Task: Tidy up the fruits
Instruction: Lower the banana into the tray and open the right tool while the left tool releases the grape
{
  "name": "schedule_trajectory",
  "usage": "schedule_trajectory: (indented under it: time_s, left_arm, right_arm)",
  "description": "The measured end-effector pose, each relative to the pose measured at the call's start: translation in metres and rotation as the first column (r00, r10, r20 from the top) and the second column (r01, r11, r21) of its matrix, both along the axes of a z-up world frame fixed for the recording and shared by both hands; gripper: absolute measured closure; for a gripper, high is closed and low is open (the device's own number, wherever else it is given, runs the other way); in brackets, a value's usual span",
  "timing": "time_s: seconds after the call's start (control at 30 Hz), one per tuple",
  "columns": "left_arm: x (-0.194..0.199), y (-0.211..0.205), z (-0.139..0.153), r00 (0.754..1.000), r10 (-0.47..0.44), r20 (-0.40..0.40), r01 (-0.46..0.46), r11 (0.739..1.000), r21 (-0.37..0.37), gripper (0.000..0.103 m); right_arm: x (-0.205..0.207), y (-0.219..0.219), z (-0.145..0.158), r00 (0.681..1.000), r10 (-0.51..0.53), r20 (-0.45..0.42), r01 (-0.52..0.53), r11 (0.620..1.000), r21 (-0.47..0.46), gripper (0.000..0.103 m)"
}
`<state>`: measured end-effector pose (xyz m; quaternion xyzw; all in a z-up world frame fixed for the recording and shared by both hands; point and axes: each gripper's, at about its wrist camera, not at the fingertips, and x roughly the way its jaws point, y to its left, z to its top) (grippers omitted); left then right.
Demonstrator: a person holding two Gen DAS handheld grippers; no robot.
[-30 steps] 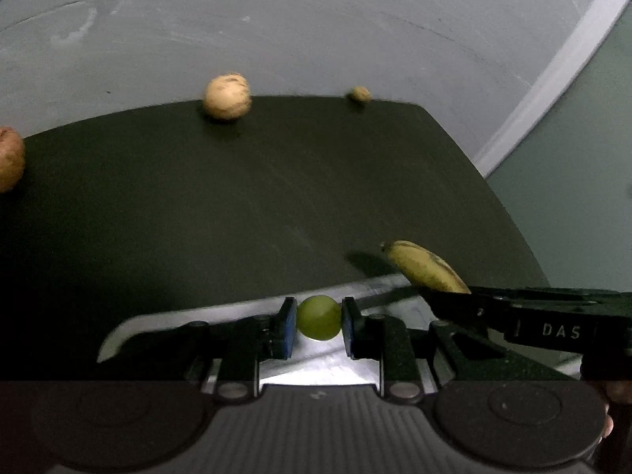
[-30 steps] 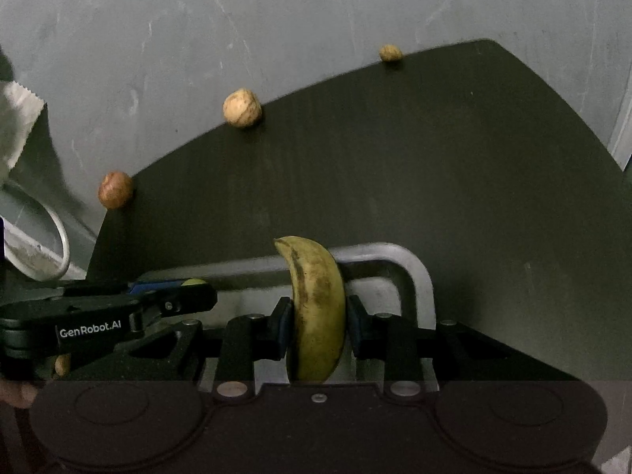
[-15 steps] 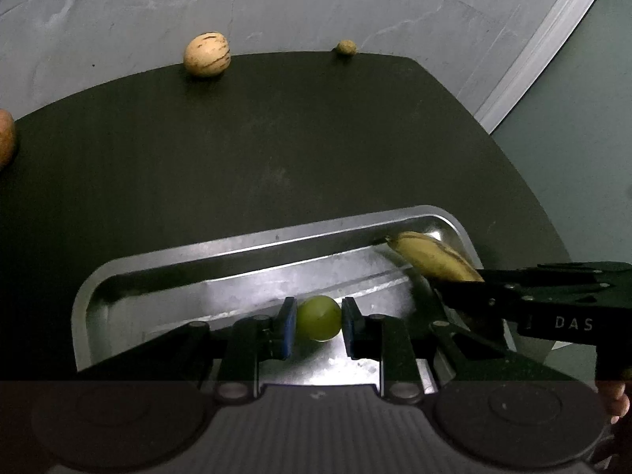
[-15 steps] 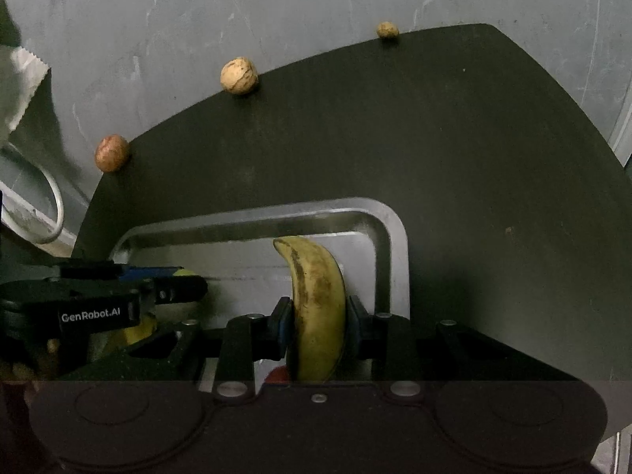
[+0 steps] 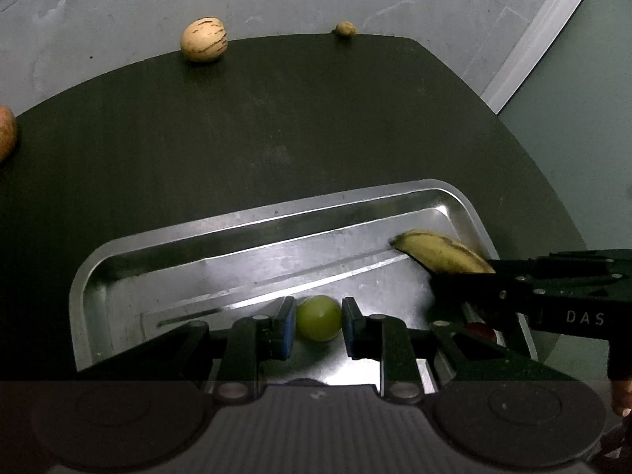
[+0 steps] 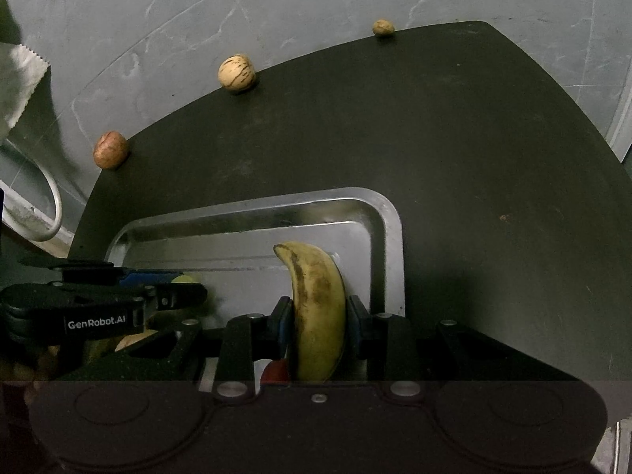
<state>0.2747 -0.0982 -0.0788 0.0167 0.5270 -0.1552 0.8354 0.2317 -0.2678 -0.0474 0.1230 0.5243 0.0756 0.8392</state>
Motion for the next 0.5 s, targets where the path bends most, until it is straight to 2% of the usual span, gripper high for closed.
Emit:
schedule_trajectory:
  time_s: [0.4, 0.5]
  left_arm:
    - [-0.0009, -0.0022, -0.0013, 1.0, -0.003, 0.003, 0.003, 1.0, 0.012, 0.076]
    - [-0.0011, -0.0024, -0.0015, 1.0, -0.001, 0.003, 0.001, 1.0, 0.013, 0.075]
  right_arm:
    - [-0.001, -0.0041, 0.0013, 1.0, -0.009, -0.001, 0.009, 1.0, 0.003, 0.068]
    - [-0.0028, -0.0049, 0.0019, 1.0, -0.009, -0.002, 0.009, 1.0, 0.0, 0.063]
